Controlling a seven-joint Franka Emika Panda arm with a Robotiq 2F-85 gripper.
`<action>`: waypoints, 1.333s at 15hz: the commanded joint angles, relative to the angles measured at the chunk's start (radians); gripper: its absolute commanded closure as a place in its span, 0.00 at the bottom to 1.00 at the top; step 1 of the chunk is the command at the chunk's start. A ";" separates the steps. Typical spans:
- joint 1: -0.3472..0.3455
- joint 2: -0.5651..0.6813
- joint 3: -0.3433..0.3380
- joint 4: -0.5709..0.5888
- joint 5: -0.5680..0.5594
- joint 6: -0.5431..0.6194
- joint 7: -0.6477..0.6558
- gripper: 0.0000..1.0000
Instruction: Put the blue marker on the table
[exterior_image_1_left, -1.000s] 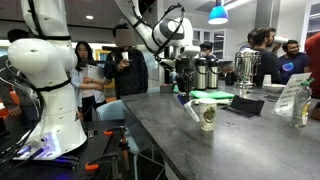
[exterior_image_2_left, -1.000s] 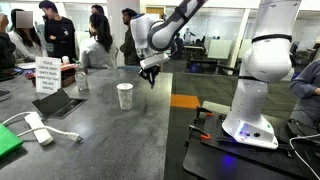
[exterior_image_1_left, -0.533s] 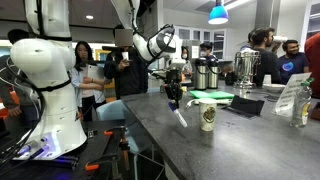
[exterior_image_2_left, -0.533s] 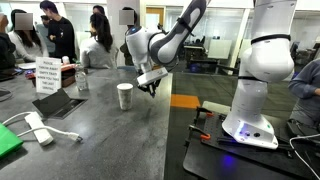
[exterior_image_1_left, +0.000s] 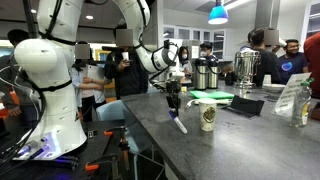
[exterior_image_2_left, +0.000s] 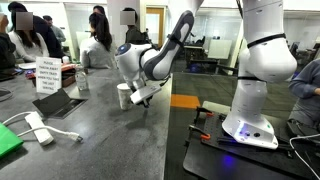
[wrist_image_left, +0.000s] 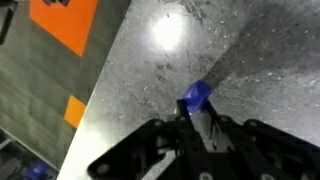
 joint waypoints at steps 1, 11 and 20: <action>0.029 0.036 -0.037 0.063 -0.034 -0.008 0.016 0.49; -0.101 -0.181 0.037 0.039 0.566 -0.044 -0.616 0.00; -0.165 -0.331 -0.009 0.107 0.603 -0.293 -1.244 0.00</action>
